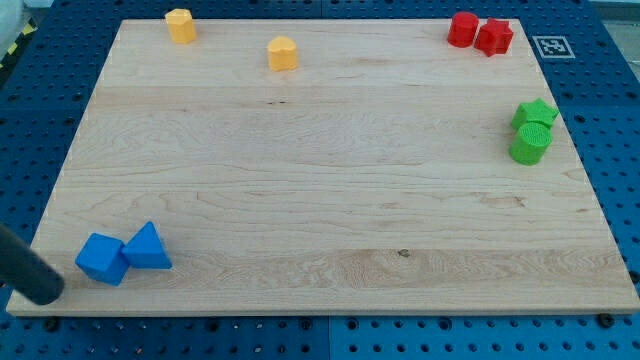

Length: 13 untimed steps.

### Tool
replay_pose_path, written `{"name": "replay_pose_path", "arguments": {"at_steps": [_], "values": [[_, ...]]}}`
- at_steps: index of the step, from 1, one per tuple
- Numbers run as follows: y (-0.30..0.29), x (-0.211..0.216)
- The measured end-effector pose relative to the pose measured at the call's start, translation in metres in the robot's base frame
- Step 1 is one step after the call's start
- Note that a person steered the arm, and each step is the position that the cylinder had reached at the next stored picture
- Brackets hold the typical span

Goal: Move the blue cube towards the top center

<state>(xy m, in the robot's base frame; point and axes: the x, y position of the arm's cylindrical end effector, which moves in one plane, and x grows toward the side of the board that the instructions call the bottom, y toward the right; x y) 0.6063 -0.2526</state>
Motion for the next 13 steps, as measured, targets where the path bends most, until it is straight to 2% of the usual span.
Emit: {"name": "replay_pose_path", "arguments": {"at_steps": [2, 3, 5, 9, 11, 12, 13], "values": [[0.069, -0.007], [0.061, -0.020], [0.032, -0.004], [0.035, -0.059], [0.105, -0.094], [0.123, -0.119], [0.132, -0.104]]}}
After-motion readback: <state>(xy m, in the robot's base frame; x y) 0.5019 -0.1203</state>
